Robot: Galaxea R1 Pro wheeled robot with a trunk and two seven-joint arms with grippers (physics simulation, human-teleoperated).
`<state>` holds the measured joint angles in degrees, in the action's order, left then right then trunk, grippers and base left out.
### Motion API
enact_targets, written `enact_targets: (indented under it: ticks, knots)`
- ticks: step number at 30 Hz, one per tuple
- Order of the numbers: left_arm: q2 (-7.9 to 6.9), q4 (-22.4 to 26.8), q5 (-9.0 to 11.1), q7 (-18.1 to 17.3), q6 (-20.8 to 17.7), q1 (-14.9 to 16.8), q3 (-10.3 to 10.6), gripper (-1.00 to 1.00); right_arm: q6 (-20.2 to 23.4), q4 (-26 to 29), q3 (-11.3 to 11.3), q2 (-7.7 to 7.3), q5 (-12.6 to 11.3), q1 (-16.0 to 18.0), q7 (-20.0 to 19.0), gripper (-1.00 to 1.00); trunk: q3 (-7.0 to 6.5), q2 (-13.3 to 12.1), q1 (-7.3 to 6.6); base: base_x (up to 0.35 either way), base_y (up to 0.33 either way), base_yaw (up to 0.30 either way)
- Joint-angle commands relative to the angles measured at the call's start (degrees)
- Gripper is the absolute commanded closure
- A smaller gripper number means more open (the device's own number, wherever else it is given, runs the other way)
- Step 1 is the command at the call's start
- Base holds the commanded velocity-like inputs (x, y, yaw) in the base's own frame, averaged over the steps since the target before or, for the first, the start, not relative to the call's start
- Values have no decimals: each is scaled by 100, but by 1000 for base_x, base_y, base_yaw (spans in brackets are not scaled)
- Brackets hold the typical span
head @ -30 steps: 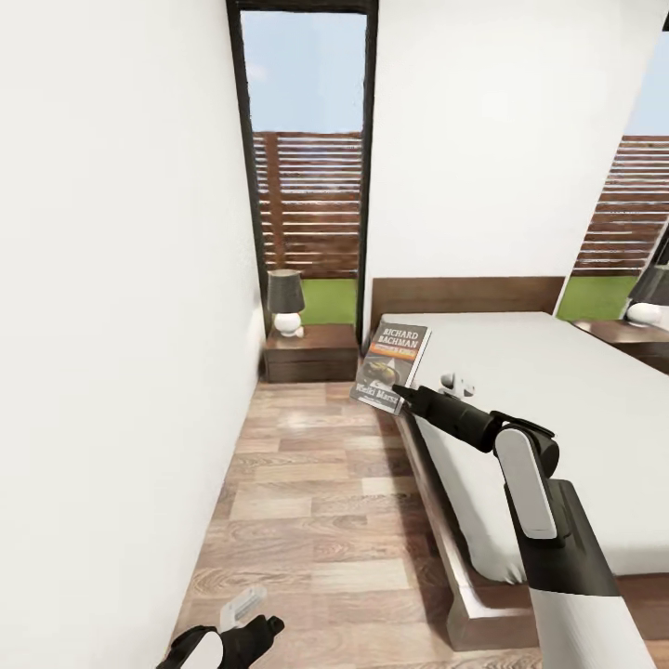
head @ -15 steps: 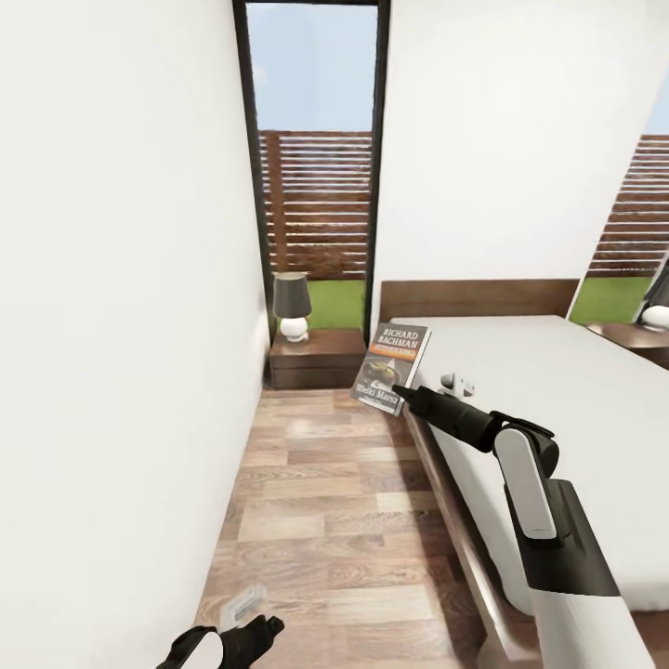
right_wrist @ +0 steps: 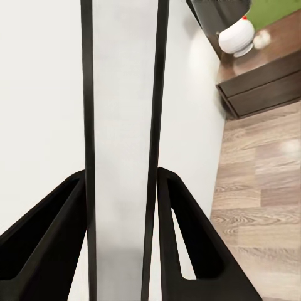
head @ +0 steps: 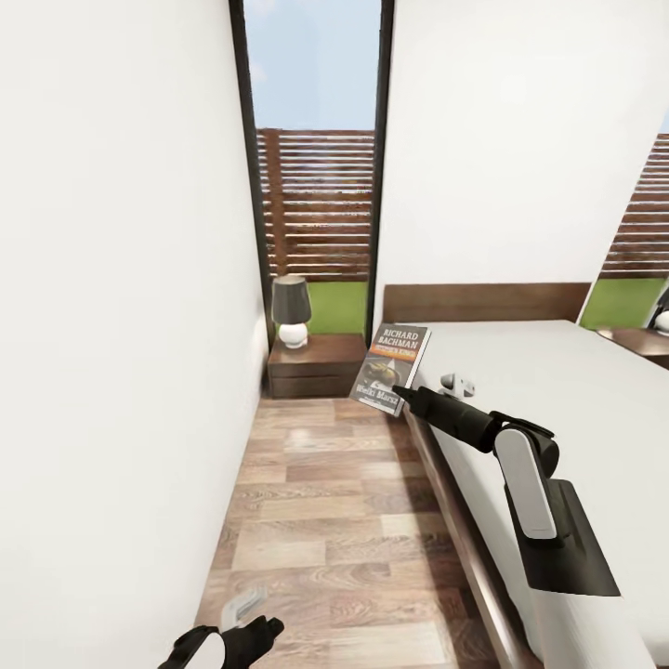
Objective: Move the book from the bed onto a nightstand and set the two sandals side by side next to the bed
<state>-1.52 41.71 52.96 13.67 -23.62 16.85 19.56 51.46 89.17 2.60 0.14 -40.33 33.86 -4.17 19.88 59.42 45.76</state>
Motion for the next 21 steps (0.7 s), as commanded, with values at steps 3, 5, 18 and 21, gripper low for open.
enact_targets:
  ticks: [3, 5, 18, 21]
  knots:
    - [-7, 13, 52, 56, -2, 3, 31, -100, 39, -5, 14, 1, 0, 6, -54, 100, 7, 4, 4, 330, 2, 0]
    - [-7, 13, 47, 56, -2, 3, 31, -100, 50, -23, 19, -2, -4, 6, -58, 100, 7, 4, 4, 330, 1, 0]
    - [-6, 13, 39, 56, 1, 2, 30, -100, 105, -128, 29, -7, -10, 22, -57, 100, 7, 4, 4, 330, 0, 0]
    - [-6, 13, 39, 57, 6, 2, 30, -100, 250, -611, 29, -18, -10, 188, -61, 100, 7, 4, 4, 330, 0, 0]
